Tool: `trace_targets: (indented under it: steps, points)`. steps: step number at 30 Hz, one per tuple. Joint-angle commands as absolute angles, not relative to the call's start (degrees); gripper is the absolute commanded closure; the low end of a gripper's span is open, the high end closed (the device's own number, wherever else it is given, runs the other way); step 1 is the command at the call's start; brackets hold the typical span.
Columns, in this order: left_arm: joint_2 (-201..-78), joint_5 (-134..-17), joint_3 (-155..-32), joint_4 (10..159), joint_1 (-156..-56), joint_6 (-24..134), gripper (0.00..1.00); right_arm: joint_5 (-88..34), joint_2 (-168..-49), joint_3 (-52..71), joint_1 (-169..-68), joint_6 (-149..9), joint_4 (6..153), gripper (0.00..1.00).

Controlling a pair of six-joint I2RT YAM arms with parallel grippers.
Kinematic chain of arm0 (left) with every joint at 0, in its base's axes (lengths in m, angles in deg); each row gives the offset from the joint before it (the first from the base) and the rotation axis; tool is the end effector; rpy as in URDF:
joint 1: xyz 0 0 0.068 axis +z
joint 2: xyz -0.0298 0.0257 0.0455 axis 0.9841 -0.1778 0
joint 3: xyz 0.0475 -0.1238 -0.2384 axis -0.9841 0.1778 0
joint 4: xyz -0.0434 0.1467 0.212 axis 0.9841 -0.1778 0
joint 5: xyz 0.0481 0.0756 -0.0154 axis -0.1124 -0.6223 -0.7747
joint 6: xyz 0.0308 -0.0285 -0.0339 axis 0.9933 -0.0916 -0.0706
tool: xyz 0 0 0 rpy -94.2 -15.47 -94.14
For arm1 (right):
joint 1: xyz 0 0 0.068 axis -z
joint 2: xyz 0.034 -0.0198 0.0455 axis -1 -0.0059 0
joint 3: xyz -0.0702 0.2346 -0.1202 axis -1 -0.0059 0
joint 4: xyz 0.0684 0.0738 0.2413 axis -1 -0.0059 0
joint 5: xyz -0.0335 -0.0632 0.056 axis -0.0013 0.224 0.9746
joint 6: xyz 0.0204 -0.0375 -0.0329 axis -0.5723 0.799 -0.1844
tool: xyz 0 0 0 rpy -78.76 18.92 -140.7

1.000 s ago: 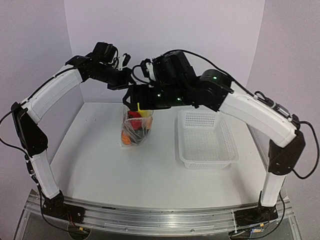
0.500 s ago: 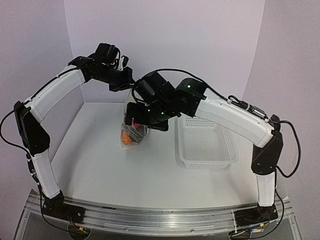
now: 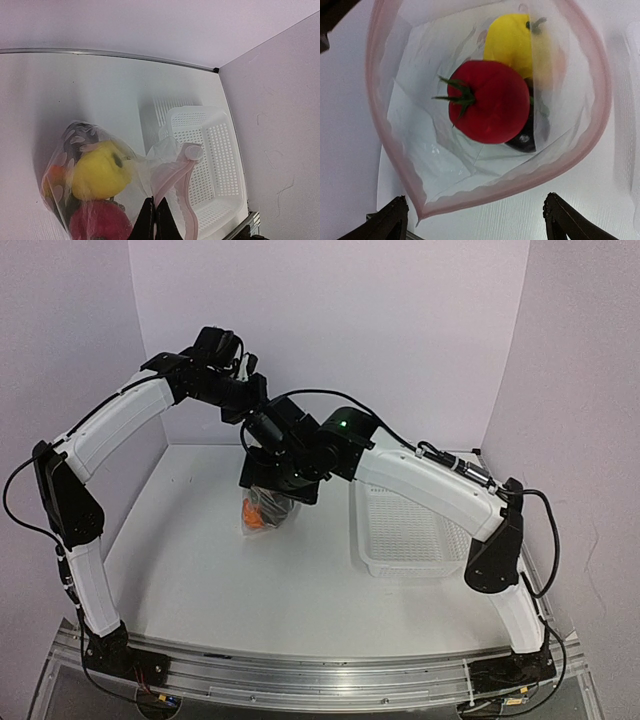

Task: Place the food in the zip-top bag and seal the zipper
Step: Zip the zipper food storage bag at the center of the board.

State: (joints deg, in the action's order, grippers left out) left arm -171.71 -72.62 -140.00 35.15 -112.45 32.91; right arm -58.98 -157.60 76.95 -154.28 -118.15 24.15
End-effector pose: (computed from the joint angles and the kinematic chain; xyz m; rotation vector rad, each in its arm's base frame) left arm 0.3447 -0.2292 0.4106 0.0963 2.3144 -0.8333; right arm 0.2253 0.4406 0.3525 0.0167 2.3232 0.6052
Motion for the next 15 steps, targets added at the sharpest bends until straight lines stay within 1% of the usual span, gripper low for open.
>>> trace_targets:
  steps: [1,4,6,8,13,15]
  points:
    - [-170.8,-71.3,-141.6,36.1,-112.7,31.6,1.00,-70.3,-158.0,79.1,-153.3,-114.3,28.2,0.13]
    - [-170.2,-70.7,-140.3,36.2,-112.7,31.3,1.00,-69.7,-159.3,80.6,-152.4,-110.1,30.9,0.22]
    - [-169.9,-70.1,-139.5,36.4,-112.7,30.9,1.00,-66.4,-159.8,79.8,-151.1,-110.6,32.0,0.25]
    - [-170.0,-69.6,-139.4,36.8,-112.7,30.9,1.00,-63.5,-160.4,79.1,-150.2,-112.1,32.6,0.25]
    - [-170.5,-69.4,-139.9,37.0,-112.7,31.3,1.00,-59.9,-163.3,81.1,-149.9,-113.1,33.3,0.19]
    - [-170.6,-68.8,-139.6,37.1,-112.7,31.3,1.00,-58.8,-164.2,82.3,-149.5,-112.7,33.5,0.22]
